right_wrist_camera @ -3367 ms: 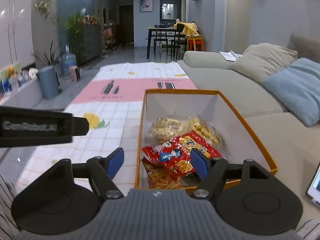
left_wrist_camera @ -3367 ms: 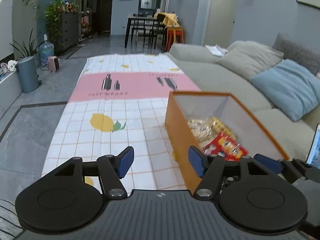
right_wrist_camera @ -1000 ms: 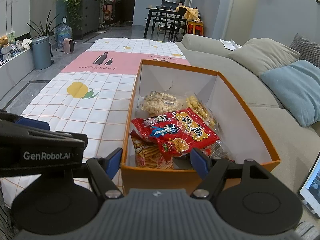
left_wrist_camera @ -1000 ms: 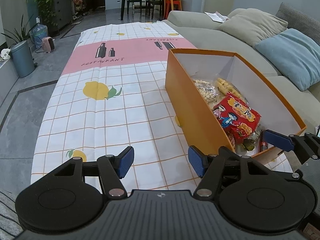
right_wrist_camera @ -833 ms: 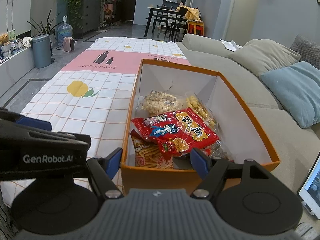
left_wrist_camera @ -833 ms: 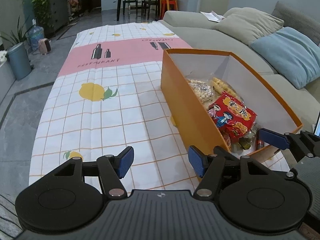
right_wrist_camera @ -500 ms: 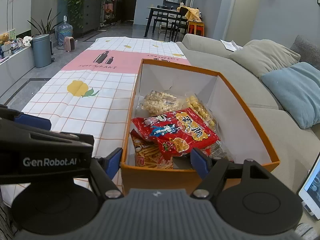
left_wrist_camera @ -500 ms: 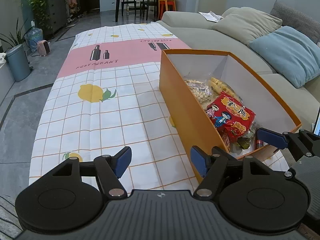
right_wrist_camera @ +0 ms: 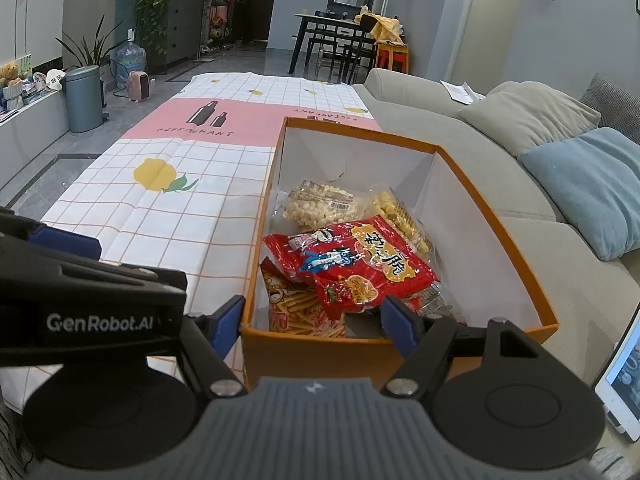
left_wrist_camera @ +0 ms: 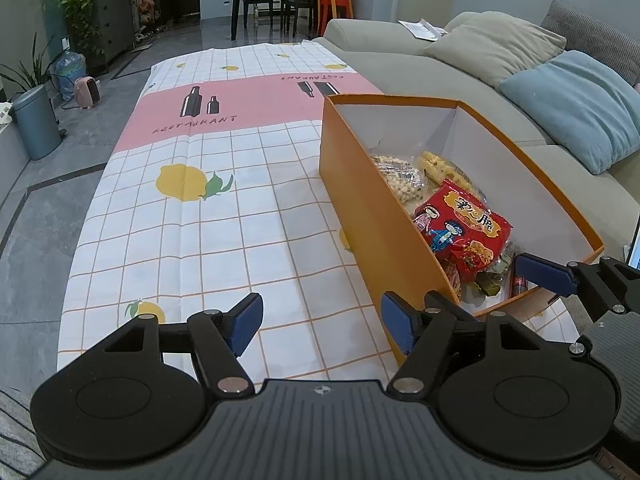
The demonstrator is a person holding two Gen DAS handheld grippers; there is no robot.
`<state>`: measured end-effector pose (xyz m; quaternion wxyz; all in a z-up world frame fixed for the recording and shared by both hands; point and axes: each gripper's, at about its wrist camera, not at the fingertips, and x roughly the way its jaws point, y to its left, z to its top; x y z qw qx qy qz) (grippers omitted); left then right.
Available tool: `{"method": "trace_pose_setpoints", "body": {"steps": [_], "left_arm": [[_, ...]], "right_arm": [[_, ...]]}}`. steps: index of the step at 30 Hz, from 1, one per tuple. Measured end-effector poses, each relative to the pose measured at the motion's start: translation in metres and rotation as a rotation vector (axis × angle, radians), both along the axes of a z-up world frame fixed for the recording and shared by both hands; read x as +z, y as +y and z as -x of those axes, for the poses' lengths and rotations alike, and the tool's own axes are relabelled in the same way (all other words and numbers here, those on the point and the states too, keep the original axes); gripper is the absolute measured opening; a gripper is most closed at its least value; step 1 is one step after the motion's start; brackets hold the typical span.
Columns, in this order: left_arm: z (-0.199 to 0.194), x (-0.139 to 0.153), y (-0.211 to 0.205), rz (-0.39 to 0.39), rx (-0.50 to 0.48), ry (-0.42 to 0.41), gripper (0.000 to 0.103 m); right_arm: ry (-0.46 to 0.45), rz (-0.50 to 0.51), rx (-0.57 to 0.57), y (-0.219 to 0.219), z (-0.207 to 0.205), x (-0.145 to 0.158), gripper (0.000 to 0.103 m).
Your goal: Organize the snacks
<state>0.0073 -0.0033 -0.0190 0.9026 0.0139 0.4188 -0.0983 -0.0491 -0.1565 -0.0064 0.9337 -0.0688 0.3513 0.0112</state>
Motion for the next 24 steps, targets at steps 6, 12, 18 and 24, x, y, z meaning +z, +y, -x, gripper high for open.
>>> {"method": "trace_pose_setpoints", "body": {"steps": [6,12,18,24], "left_arm": [[-0.0004,-0.0001,-0.0001,-0.001,-0.001,0.001,0.080],[-0.0008,-0.0009,0.0004,-0.002,0.001,0.004,0.080],[-0.0008,-0.0018,0.0015,-0.003,0.000,0.007,0.080],[-0.0010,-0.0023,0.0010,-0.005,0.000,0.010,0.080]], "right_arm": [[0.000,0.000,0.001,-0.0001,0.0000,0.0000,0.072],[0.000,0.005,0.001,0.0008,0.0000,-0.0001,0.072],[0.001,0.008,0.002,0.0009,-0.0001,-0.0006,0.072],[0.001,0.014,0.004,0.0015,-0.0001,-0.0008,0.073]]}}
